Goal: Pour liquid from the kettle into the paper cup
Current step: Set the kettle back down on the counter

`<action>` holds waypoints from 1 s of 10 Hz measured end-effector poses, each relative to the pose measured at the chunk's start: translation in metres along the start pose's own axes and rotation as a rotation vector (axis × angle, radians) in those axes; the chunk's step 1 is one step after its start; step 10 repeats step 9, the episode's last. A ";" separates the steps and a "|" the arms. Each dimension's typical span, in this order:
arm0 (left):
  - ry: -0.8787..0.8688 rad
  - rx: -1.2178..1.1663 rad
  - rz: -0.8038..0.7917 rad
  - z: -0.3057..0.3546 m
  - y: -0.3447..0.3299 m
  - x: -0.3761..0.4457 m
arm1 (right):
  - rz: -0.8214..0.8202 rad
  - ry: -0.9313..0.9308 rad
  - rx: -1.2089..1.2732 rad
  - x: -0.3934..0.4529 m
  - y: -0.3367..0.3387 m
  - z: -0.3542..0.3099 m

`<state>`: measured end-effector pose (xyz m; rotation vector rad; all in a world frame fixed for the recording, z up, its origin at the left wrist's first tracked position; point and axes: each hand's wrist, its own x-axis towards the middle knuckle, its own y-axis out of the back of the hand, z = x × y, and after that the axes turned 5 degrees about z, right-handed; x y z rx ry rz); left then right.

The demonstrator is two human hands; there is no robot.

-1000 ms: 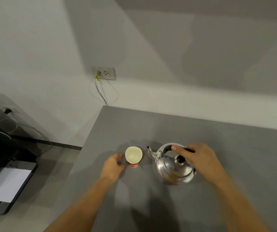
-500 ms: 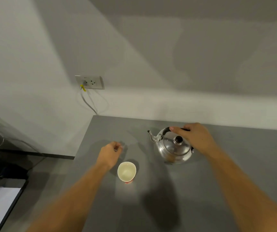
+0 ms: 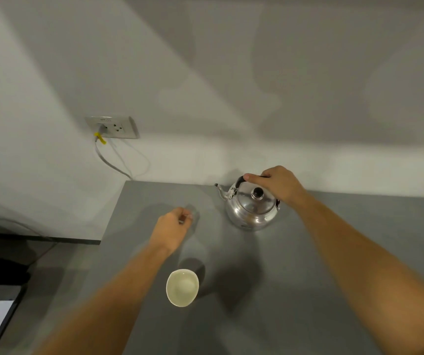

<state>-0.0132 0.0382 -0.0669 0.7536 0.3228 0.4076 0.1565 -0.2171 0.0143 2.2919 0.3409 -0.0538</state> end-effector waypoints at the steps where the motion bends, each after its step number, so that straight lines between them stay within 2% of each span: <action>1: 0.003 -0.001 -0.012 0.000 -0.002 0.001 | -0.022 -0.001 0.005 0.012 -0.002 0.000; 7: -0.038 -0.051 0.021 0.018 0.019 -0.013 | -0.043 0.048 -0.074 0.026 -0.001 -0.001; 8: -0.084 -0.042 0.049 0.028 0.034 -0.023 | 0.009 0.105 -0.132 0.017 0.005 -0.001; 9: -0.117 -0.041 0.081 0.040 0.049 -0.033 | 0.171 0.160 -0.133 0.000 0.016 -0.014; 10: -0.117 -0.041 0.081 0.040 0.049 -0.033 | 0.171 0.160 -0.133 0.000 0.016 -0.014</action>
